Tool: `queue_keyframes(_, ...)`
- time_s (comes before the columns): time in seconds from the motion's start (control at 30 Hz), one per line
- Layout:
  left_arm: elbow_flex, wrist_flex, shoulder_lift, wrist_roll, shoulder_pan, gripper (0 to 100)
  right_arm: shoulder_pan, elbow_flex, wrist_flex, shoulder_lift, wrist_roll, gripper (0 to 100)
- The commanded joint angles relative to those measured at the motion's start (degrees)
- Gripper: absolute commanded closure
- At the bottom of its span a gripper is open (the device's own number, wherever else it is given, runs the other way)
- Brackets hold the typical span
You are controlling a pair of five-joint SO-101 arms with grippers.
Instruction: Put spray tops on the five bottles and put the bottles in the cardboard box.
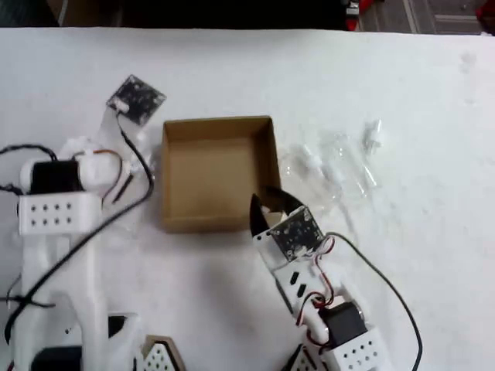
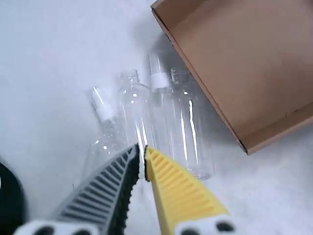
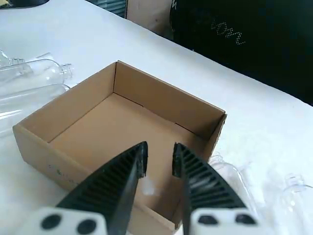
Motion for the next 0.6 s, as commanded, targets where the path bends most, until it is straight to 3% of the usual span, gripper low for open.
queue_keyframes(0.0, -5.71, 0.0, 3.47, -3.34, -4.62, 98, 0.66, 0.53, 0.22, -0.13, 0.7, 92.8)
queue_keyframes(0.17, -5.8, -0.53, 6.81, -13.19, -7.96, 89, 0.66, 0.53, 0.22, -0.13, 0.7, 92.8)
queue_keyframes(0.37, -7.12, -9.58, 15.08, -13.36, -12.7, 86, 0.66, 0.53, 1.45, -0.13, 0.7, 92.8)
queue_keyframes(0.57, -18.11, -5.8, 30.02, -13.36, -13.14, 86, 0.57, 0.53, 1.8, -0.13, 0.7, 92.8)
